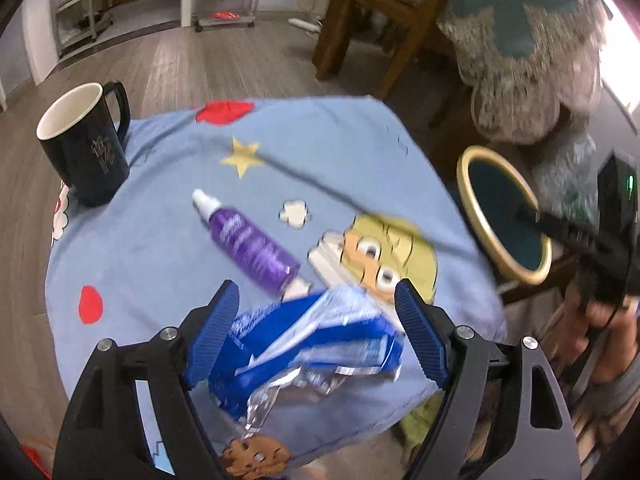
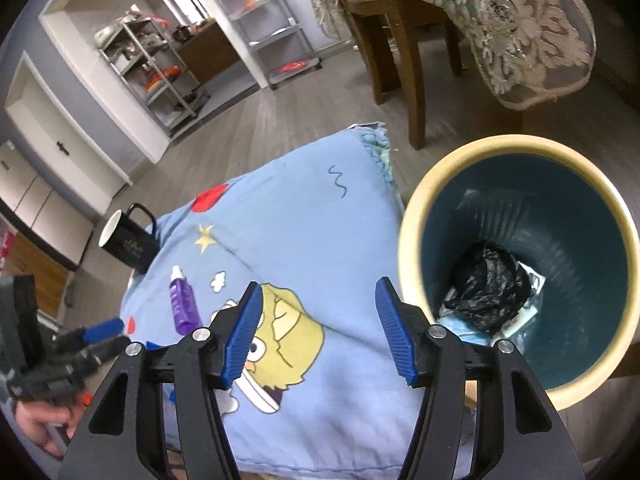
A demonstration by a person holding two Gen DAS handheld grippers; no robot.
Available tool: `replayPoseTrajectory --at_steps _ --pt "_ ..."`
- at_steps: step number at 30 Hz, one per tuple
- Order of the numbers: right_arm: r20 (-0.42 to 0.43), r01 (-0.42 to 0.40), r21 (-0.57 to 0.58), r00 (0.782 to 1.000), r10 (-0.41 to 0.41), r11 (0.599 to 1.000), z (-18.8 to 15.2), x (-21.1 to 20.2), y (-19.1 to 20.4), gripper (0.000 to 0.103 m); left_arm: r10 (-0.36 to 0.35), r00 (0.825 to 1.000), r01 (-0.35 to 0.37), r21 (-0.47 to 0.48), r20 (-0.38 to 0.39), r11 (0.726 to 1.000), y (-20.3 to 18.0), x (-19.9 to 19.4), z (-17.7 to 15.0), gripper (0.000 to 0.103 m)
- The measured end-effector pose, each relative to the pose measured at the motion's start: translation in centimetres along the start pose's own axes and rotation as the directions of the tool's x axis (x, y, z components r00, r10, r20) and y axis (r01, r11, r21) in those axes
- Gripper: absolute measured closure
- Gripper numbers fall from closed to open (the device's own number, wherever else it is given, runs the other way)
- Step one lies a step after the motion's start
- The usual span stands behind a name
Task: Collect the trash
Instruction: 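Grasp the blue snack wrapper on the cushion with the left tool, then grasp the purple spray bottle with the right tool while the left tool holds the wrapper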
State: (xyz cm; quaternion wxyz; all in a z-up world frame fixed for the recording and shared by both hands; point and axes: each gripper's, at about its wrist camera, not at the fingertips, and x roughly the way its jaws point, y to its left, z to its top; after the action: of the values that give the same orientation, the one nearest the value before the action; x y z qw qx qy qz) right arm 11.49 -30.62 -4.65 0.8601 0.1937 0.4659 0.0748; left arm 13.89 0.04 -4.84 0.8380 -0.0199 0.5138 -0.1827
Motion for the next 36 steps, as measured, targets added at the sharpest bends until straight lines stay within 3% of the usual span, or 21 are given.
replayPoseTrajectory --at_steps 5,14,17,19,23,30,36 --pt "-0.016 -0.007 -0.005 1.0 0.007 1.0 -0.2 0.6 0.7 0.043 0.009 0.998 -0.006 0.058 -0.054 0.998 0.2 1.5 -1.7 0.028" --pt "-0.026 0.008 -0.012 1.0 -0.008 1.0 -0.4 0.8 0.9 0.043 0.044 0.988 -0.019 0.166 -0.15 0.986 -1.1 4.8 -2.5 0.047" --pt "-0.028 0.014 -0.008 1.0 -0.014 1.0 -0.5 0.9 0.8 0.043 0.054 0.986 -0.023 0.196 -0.155 0.98 -1.7 4.8 -2.6 0.057" --pt "-0.03 0.016 -0.007 0.999 -0.016 1.0 -0.5 1.0 0.7 0.043 0.055 0.985 -0.021 0.203 -0.163 0.979 -1.9 4.8 -2.5 0.076" --pt "-0.033 0.026 -0.006 0.999 -0.026 1.0 -0.5 1.1 0.6 0.043 0.029 0.982 0.013 0.219 -0.187 0.976 -2.5 4.8 -2.5 0.092" --pt "-0.037 0.036 0.004 0.999 -0.036 0.999 -0.6 1.2 0.2 0.043 -0.041 0.989 0.074 0.234 -0.144 0.97 -4.2 3.1 -1.8 0.096" --pt "-0.052 0.032 -0.004 0.998 -0.032 0.999 -0.8 1.5 0.5 0.043 -0.083 0.996 0.085 0.13 -0.024 0.988 -2.3 -0.5 0.0 0.096"
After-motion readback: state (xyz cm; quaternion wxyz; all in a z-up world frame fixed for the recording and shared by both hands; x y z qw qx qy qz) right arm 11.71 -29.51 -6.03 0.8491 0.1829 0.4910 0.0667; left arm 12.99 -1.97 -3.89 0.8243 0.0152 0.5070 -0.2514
